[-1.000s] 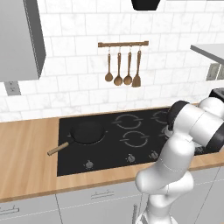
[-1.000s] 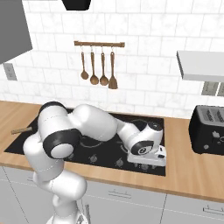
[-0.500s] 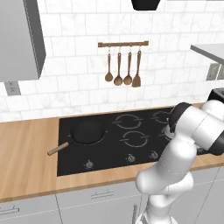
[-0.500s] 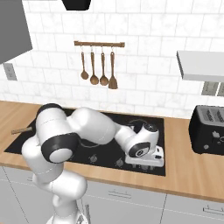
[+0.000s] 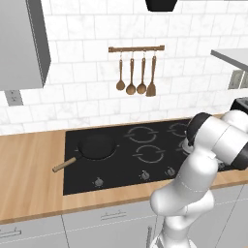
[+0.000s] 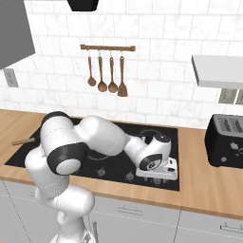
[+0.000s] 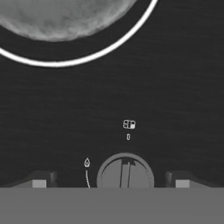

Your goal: Pick the kettle from the counter and place it on a stove burner. Then turn the burner on.

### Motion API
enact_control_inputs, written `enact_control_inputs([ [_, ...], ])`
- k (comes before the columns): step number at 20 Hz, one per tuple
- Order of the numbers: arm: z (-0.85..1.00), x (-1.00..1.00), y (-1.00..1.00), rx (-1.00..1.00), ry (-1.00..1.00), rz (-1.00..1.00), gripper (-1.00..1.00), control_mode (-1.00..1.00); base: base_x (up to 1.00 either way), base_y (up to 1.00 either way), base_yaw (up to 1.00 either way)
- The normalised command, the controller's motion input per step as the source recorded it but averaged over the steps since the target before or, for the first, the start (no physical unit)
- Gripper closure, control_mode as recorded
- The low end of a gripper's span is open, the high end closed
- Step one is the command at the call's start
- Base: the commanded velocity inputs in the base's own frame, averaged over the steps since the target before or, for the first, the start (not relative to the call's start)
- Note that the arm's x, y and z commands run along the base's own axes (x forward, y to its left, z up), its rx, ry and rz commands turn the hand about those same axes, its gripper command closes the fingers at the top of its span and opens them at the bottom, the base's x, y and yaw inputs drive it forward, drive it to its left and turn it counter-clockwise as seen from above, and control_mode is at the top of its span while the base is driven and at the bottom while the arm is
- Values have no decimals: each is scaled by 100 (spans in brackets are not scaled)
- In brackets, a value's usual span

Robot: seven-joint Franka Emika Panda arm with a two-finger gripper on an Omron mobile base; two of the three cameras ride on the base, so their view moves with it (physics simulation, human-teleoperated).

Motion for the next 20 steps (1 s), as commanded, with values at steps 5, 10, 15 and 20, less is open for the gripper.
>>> enact_control_inputs([
  [5,-9,2,0,0,0,-2,-100,-100,0,0,0],
  [10,-7,0,0,0,0,0,100,-100,0,0,0],
  [15,-2,0,0,0,0,0,100,-100,0,0,0],
  [20,0,0,0,0,0,0,100,-100,0,0,0],
])
